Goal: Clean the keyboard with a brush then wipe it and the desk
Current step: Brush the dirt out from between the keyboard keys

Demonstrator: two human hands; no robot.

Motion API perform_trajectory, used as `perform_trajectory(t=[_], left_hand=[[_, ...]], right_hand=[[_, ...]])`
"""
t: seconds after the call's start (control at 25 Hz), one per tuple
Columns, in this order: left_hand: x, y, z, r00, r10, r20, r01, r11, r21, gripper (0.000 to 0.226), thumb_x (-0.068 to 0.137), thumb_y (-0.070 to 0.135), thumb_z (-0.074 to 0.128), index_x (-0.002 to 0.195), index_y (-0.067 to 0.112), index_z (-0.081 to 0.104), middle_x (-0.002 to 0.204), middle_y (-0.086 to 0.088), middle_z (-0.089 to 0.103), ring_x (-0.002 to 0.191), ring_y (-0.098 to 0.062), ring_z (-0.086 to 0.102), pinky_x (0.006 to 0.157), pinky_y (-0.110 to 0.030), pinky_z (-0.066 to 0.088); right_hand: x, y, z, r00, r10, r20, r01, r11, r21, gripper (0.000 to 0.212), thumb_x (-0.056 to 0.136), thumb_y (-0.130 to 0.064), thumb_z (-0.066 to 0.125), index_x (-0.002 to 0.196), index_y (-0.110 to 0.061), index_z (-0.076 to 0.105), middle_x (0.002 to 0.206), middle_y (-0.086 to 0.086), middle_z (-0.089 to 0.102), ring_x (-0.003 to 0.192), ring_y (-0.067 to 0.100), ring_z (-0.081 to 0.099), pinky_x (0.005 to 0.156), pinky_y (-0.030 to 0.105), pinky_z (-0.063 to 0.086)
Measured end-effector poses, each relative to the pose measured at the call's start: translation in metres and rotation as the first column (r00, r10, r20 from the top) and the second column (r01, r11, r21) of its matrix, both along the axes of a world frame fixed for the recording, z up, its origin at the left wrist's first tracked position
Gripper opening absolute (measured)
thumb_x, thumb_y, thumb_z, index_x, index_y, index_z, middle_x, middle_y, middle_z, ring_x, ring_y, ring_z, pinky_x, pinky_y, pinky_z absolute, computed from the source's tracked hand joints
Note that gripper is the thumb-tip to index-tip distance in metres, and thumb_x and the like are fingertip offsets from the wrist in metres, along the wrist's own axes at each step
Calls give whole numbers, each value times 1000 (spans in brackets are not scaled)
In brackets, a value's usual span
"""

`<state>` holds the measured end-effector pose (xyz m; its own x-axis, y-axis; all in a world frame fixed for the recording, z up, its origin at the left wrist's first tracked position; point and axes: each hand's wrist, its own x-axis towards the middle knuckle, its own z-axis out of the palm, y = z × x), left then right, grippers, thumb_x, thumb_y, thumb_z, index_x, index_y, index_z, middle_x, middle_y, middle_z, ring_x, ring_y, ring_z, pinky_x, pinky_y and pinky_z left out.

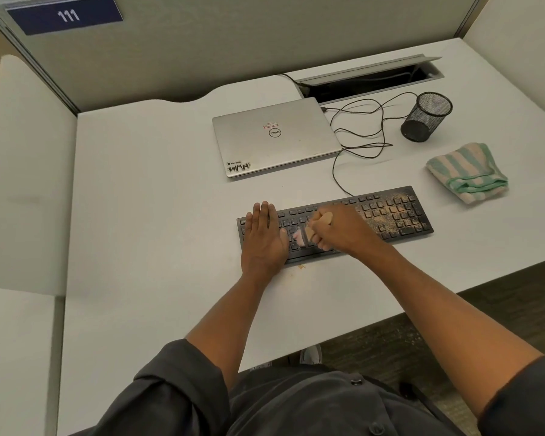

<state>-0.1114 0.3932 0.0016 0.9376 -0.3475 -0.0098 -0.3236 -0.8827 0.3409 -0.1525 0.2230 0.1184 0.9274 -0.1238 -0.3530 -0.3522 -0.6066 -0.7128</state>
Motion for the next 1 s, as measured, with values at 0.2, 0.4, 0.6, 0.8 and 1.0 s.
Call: perform_trajectory(t=[0.2, 0.4, 0.6, 0.8, 1.0], left_hand=[[0, 1, 0, 1000, -4, -3, 4, 1000, 3, 65, 105, 33, 27, 161, 2, 12, 169, -16, 12, 157, -29, 2, 127, -40, -5], [0, 0, 1, 1000, -4, -3, 4, 1000, -1, 65, 106, 32, 31, 161, 2, 13, 168, -17, 13, 157, -29, 3, 127, -40, -5], [0, 1, 1, 1000, -11, -8, 11, 1000, -7, 65, 106, 32, 32, 160, 2, 14, 168, -17, 14, 157, -30, 5, 128, -41, -2], [-1, 2, 1, 1000, -14, -1, 14, 1000, -17, 65, 105, 31, 35, 159, 0, 17, 167, -19, 18, 156, -31, 8, 128, -42, 0], [-1, 2, 2, 1000, -15, -5, 15, 1000, -5, 68, 102, 37, 20, 160, 2, 15, 167, -18, 16, 157, -30, 7, 127, -41, -2]], right_hand=[[6, -5, 6, 998, -60, 10, 60, 998, 7, 17, 97, -16, 54, 89, -11, 67, 69, 6, 74, 60, 22, 73, 56, 34, 61], [5, -4, -2, 996, -59, -61, 63, 996, 55, 19, 97, -13, 52, 83, -11, 64, 64, 8, 72, 52, 21, 65, 46, 29, 51], [4, -10, -3, 988, -145, 53, 146, 989, -13, 16, 99, -21, 52, 89, -15, 63, 71, 6, 73, 60, 19, 67, 57, 35, 54], [11, -20, -3, 943, -316, 99, 326, 939, -111, 17, 98, -20, 49, 92, -14, 64, 75, 9, 73, 67, 23, 68, 59, 36, 55], [10, -9, -5, 966, -259, -20, 259, 958, 120, 15, 99, -17, 52, 98, -11, 65, 77, 10, 75, 58, 19, 64, 50, 29, 50]])
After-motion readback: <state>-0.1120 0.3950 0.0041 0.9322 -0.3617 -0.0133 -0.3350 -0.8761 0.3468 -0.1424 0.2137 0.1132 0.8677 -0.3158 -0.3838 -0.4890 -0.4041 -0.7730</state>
